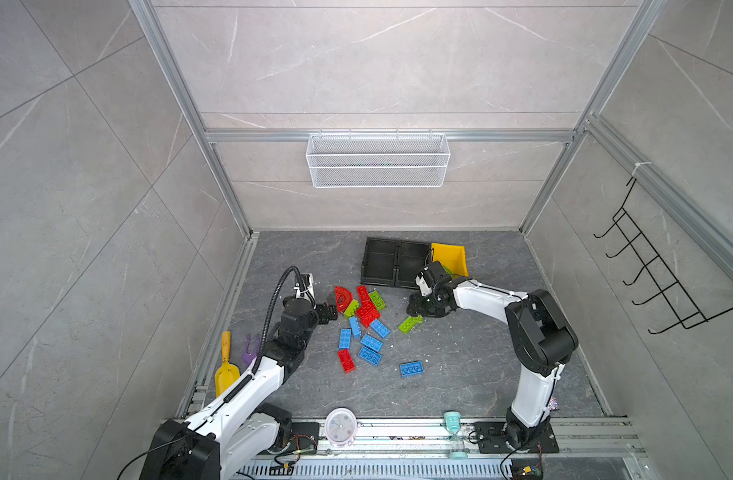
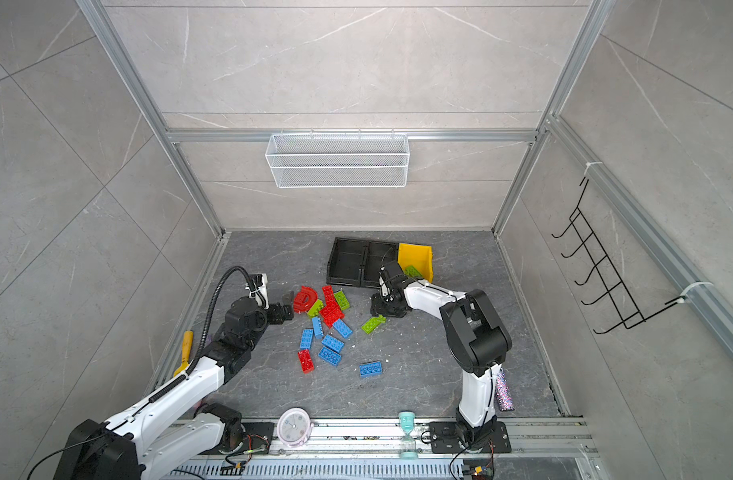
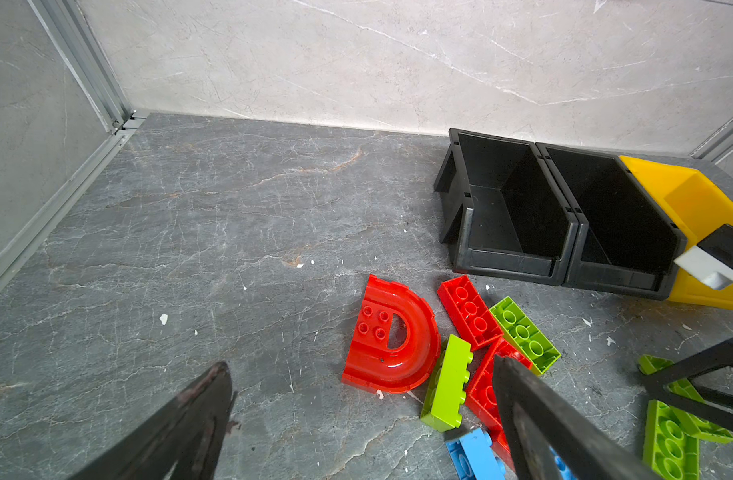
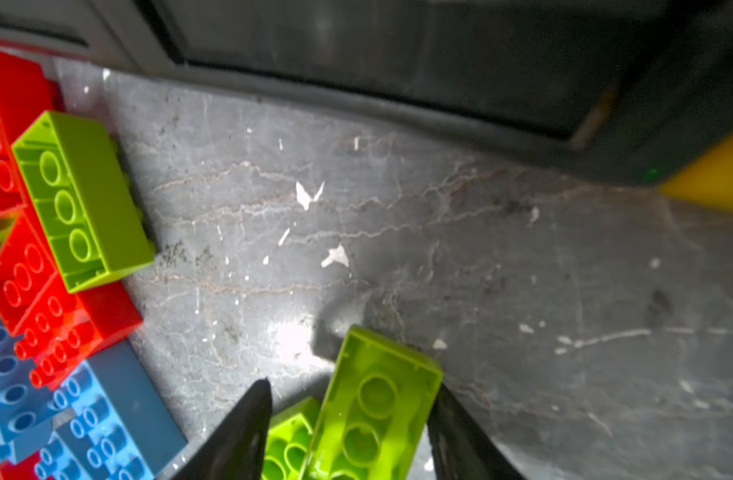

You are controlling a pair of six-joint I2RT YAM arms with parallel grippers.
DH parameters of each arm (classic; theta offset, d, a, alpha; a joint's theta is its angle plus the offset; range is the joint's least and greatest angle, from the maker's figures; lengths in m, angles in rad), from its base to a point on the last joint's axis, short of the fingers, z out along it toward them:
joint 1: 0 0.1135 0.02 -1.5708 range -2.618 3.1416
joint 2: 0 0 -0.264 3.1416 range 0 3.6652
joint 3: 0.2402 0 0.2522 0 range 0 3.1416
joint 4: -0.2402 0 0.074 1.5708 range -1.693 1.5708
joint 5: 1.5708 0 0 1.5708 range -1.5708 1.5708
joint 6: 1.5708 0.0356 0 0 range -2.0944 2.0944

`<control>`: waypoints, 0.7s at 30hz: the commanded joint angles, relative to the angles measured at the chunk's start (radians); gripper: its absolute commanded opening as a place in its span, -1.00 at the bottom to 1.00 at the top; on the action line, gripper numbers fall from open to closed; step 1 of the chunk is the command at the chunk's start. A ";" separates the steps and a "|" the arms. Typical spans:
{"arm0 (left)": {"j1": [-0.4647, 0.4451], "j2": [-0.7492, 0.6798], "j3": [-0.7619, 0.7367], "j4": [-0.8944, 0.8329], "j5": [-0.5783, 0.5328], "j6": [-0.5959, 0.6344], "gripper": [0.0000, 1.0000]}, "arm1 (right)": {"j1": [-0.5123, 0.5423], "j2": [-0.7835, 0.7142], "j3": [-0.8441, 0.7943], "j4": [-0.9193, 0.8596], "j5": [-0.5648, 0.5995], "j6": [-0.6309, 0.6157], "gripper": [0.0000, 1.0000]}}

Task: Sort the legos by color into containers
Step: 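Lower the right gripper onto a lime-green brick and grasp it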

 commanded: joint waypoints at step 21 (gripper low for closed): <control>0.002 -0.003 0.015 0.033 -0.007 0.007 1.00 | -0.014 -0.080 0.072 -0.053 0.058 -0.025 -0.47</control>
